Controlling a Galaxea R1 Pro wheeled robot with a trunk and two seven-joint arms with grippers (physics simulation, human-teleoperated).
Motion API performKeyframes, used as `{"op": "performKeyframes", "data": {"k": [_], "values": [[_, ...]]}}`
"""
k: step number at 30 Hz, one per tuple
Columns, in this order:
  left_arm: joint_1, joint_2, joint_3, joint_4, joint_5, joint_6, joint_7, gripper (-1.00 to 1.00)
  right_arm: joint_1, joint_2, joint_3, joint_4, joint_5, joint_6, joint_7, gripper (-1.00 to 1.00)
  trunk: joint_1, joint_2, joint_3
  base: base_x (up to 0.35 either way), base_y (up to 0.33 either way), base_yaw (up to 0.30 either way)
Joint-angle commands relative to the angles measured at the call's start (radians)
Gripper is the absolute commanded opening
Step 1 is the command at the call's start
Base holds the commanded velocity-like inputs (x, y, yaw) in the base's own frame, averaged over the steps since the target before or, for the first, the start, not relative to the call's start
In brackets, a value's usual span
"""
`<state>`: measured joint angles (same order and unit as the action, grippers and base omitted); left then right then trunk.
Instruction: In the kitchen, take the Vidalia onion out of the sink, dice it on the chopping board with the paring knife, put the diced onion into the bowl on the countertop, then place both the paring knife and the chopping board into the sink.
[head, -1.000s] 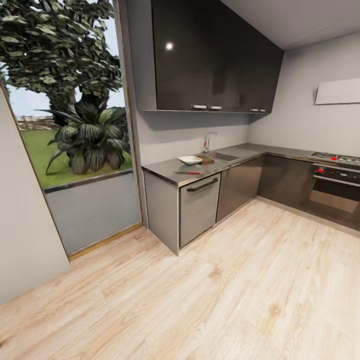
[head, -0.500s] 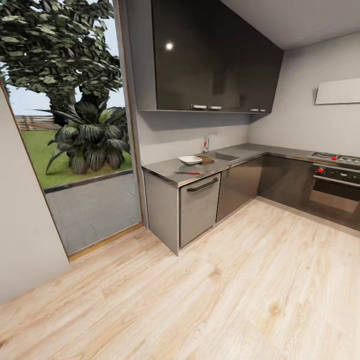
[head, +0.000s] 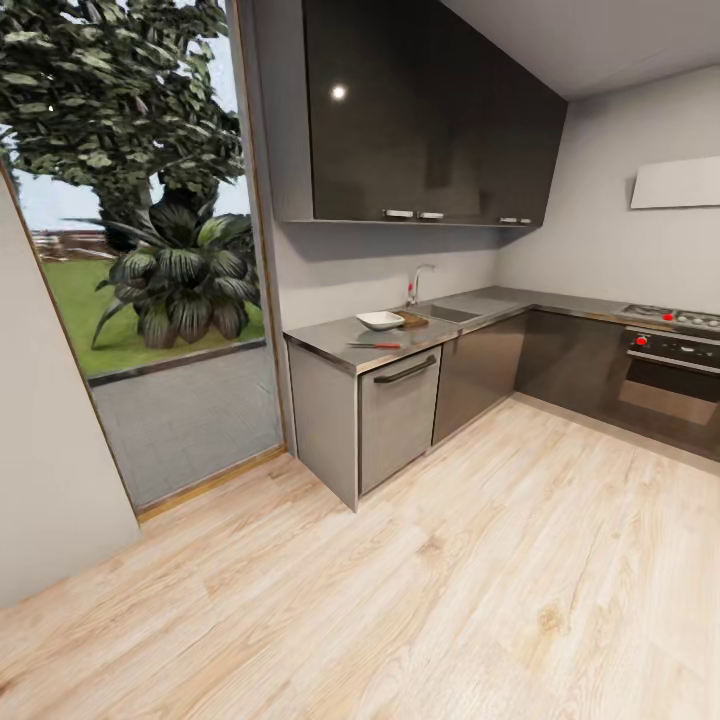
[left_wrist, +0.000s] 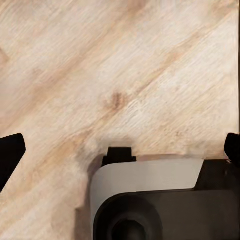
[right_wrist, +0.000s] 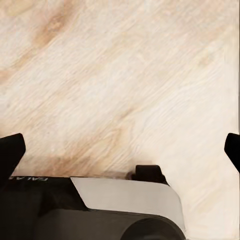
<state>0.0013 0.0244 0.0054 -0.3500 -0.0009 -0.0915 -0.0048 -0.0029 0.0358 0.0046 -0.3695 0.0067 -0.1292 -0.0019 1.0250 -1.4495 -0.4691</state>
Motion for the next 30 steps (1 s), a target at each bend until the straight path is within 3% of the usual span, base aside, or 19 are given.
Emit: {"op": "performKeyframes", "data": {"k": [1, 4, 10, 18, 30], "values": [[0.000, 0.000, 0.000, -0.040, 0.000, -0.003, -0.001, 1.00, 0.000, 0.000, 0.001, -0.051, 0.002, -0.004, 0.000, 1.00, 0.000, 0.000, -0.001, 0.000, 0.000, 0.000], [0.000, -0.002, 0.000, -0.136, -0.001, -0.003, 0.000, 1.00, 0.000, -0.001, 0.000, -0.152, 0.002, -0.005, -0.001, 1.00, 0.000, 0.000, -0.001, 0.000, 0.000, 0.000], [0.000, -0.001, -0.001, -0.241, -0.001, -0.004, 0.000, 1.00, 0.000, -0.003, 0.000, -0.260, 0.003, -0.009, -0.005, 1.00, 0.000, 0.000, -0.001, 0.000, 0.000, 0.000], [0.000, 0.009, 0.003, -0.235, 0.006, -0.004, 0.006, 1.00, 0.000, -0.004, -0.001, -0.255, 0.001, -0.095, -0.004, 1.00, 0.000, 0.000, -0.001, 0.000, 0.000, 0.000], [0.000, 0.014, 0.005, -0.203, 0.007, -0.005, 0.005, 1.00, 0.000, 0.000, -0.002, -0.252, 0.000, -0.108, -0.006, 1.00, 0.000, 0.000, 0.001, 0.094, -0.112, -0.056]]}}
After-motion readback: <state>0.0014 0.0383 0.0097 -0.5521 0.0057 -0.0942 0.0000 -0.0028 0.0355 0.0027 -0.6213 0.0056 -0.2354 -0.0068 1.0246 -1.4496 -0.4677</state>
